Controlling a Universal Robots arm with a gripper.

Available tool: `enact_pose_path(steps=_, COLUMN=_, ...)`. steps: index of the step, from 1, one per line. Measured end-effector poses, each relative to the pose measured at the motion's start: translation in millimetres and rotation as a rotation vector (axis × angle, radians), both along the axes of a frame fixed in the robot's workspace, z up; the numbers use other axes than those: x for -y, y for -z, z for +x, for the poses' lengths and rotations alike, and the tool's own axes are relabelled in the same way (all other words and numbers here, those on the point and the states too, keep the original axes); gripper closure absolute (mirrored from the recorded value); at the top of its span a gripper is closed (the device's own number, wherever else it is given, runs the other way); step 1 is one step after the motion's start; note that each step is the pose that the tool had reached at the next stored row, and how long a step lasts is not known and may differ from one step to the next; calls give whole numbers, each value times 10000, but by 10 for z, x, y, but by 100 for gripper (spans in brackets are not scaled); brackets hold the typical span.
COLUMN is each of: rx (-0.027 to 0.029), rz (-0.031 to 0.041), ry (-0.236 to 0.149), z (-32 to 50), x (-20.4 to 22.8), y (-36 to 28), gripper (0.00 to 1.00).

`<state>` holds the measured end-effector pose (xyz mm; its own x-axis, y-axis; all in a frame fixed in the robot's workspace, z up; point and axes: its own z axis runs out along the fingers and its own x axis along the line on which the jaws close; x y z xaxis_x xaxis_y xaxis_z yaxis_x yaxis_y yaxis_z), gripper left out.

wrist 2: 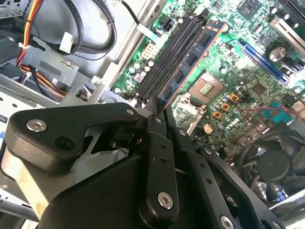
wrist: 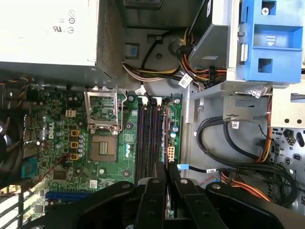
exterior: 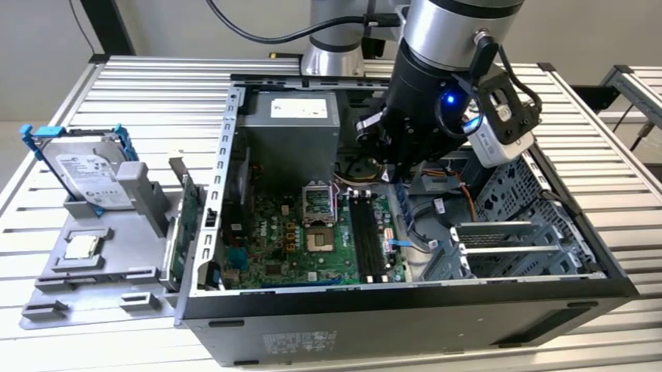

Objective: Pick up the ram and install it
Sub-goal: 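Insert the ram into the slot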

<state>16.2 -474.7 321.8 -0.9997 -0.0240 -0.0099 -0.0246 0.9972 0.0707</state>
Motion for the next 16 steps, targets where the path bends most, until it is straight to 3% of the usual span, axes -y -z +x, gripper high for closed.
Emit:
enact_pose_path(steps=6, rx=1, rz=0, ry=-1, z=0, x=-1, y=9, gripper=100)
enact_pose_path(steps=13, rx=-1, rz=-4, ry=0, z=2, x=0, y=118, gripper=100)
enact_pose_path(steps=16, rx=-2, rz=-7, ry=0, z=2, x=0, y=128, gripper=100)
